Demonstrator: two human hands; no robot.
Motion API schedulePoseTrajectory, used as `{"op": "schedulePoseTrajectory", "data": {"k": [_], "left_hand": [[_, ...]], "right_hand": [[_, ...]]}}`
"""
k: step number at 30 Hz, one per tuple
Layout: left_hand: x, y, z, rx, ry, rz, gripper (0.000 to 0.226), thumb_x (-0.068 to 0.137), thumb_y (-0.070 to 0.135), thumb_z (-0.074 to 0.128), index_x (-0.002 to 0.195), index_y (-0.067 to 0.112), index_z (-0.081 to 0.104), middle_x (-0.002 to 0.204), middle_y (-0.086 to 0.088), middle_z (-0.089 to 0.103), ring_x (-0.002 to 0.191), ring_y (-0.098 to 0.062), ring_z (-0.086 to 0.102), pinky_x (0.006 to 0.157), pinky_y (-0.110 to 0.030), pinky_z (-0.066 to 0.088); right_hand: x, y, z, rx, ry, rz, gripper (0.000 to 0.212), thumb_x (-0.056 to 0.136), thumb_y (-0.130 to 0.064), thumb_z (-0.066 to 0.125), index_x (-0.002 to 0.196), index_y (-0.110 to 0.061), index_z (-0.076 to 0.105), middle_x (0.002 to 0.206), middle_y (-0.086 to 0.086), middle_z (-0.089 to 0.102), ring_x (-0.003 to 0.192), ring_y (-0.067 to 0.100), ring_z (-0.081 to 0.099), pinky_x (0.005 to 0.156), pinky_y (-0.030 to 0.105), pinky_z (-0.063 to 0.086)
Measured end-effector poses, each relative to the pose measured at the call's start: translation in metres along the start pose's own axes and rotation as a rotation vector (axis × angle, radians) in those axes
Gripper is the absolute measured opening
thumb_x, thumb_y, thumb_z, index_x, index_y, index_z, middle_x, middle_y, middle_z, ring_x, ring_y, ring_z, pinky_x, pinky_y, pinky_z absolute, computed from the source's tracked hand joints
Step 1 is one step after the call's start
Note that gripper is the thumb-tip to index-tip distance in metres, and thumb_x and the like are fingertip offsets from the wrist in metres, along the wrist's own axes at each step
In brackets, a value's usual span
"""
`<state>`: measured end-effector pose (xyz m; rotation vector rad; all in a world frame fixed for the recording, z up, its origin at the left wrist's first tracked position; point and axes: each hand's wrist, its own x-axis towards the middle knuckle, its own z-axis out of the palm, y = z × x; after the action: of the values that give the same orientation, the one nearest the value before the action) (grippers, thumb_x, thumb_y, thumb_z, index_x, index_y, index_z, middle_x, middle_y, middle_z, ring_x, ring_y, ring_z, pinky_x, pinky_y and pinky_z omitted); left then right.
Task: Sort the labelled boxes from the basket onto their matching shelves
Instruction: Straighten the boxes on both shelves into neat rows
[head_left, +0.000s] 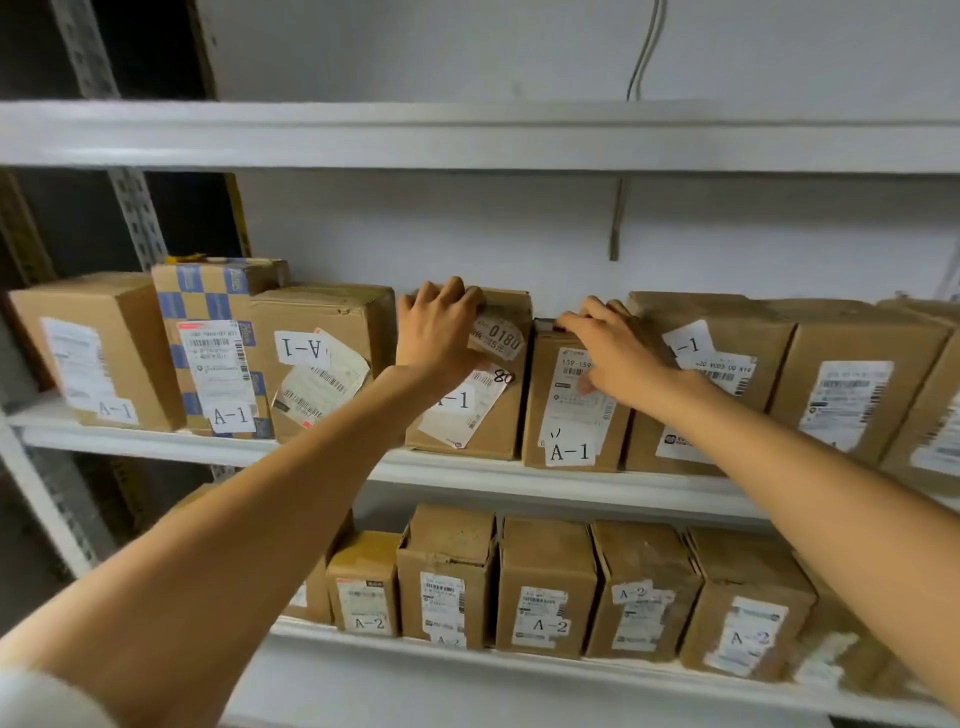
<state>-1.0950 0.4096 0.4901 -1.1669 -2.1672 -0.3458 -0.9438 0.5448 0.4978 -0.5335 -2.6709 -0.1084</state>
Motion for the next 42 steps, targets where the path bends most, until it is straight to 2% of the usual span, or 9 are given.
{"op": "schedulePoseTrajectory", "data": {"k": [5, 10, 13, 17, 21, 24, 27, 29, 42], "left_hand": [[-0.009, -0.009, 0.001, -0.115, 0.005, 0.048, 0.084, 0.076, 0.053, 0.072, 0.145, 0.021, 0.034, 0.140, -0.005, 0.042, 0.129, -0.025, 0.035, 0.113, -0.036, 0.019], [-0.031, -0.061, -0.017, -0.377, 0.097, -0.023, 0.072, 0.085, 0.032, 0.069, 0.145, 0.014, 0.034, 0.140, -0.008, 0.045, 0.126, -0.024, 0.040, 0.105, -0.032, 0.034], [-0.042, -0.112, -0.033, -0.342, 0.183, -0.119, 0.059, 0.088, 0.021, 0.065, 0.140, 0.009, 0.040, 0.135, -0.014, 0.048, 0.122, -0.027, 0.044, 0.103, -0.038, 0.040], [-0.051, -0.186, -0.049, -0.206, 0.167, -0.203, 0.057, 0.087, 0.014, 0.064, 0.139, 0.007, 0.041, 0.131, -0.018, 0.045, 0.121, -0.032, 0.042, 0.100, -0.038, 0.038], [-0.049, -0.248, -0.051, -0.097, 0.010, -0.194, 0.090, 0.083, 0.011, 0.070, 0.153, 0.017, 0.014, 0.153, -0.016, 0.024, 0.141, -0.035, 0.020, 0.114, -0.046, 0.025], [-0.035, -0.277, -0.043, -0.034, -0.123, -0.199, 0.101, 0.084, 0.015, 0.070, 0.154, 0.027, -0.002, 0.161, -0.010, 0.003, 0.147, -0.034, -0.005, 0.116, -0.057, 0.006], [-0.024, -0.290, -0.035, -0.059, -0.173, -0.179, 0.084, 0.083, 0.024, 0.072, 0.151, 0.024, 0.022, 0.152, -0.010, 0.028, 0.139, -0.037, 0.017, 0.110, -0.054, 0.025], [-0.020, -0.292, -0.031, -0.111, -0.106, -0.152, 0.071, 0.081, 0.029, 0.074, 0.141, 0.022, 0.037, 0.137, -0.009, 0.042, 0.126, -0.035, 0.031, 0.103, -0.043, 0.033], [-0.010, -0.283, -0.027, -0.229, -0.016, -0.065, 0.060, 0.080, 0.030, 0.075, 0.134, 0.023, 0.048, 0.131, -0.008, 0.050, 0.121, -0.029, 0.042, 0.106, -0.037, 0.025]], "right_hand": [[0.003, -0.007, 0.004, 0.035, 0.065, -0.005, 0.072, 0.073, -0.019, 0.080, 0.136, -0.013, 0.043, 0.124, 0.008, 0.044, 0.113, 0.025, 0.040, 0.092, 0.038, 0.043], [0.010, -0.056, 0.003, 0.107, 0.305, -0.118, 0.061, 0.076, -0.030, 0.074, 0.128, -0.009, 0.048, 0.118, 0.011, 0.048, 0.106, 0.027, 0.047, 0.080, 0.041, 0.051], [0.024, -0.099, 0.001, 0.062, 0.343, -0.188, 0.057, 0.081, -0.030, 0.071, 0.128, -0.007, 0.049, 0.122, 0.012, 0.049, 0.111, 0.027, 0.044, 0.078, 0.027, 0.038], [0.055, -0.155, 0.006, 0.084, 0.334, -0.252, 0.052, 0.083, -0.028, 0.070, 0.126, -0.007, 0.051, 0.124, 0.011, 0.050, 0.114, 0.027, 0.043, 0.089, 0.034, 0.043], [0.090, -0.208, 0.023, 0.127, 0.229, -0.259, 0.054, 0.082, -0.026, 0.072, 0.128, -0.010, 0.049, 0.125, 0.007, 0.049, 0.116, 0.023, 0.042, 0.096, 0.038, 0.043], [0.112, -0.236, 0.040, 0.098, 0.110, -0.229, 0.079, 0.078, -0.025, 0.077, 0.143, -0.011, 0.035, 0.138, 0.009, 0.043, 0.128, 0.025, 0.038, 0.105, 0.043, 0.040], [0.123, -0.247, 0.049, -0.017, 0.033, -0.167, 0.095, 0.078, -0.034, 0.076, 0.151, -0.016, 0.018, 0.149, 0.009, 0.033, 0.137, 0.026, 0.029, 0.111, 0.042, 0.030], [0.124, -0.248, 0.048, -0.067, 0.045, -0.168, 0.091, 0.077, -0.037, 0.076, 0.149, -0.019, 0.024, 0.145, 0.007, 0.035, 0.133, 0.025, 0.031, 0.107, 0.040, 0.033], [0.114, -0.243, 0.035, -0.111, 0.008, -0.063, 0.087, 0.074, -0.028, 0.080, 0.145, -0.020, 0.031, 0.138, 0.007, 0.037, 0.130, 0.026, 0.031, 0.104, 0.044, 0.032]]}}
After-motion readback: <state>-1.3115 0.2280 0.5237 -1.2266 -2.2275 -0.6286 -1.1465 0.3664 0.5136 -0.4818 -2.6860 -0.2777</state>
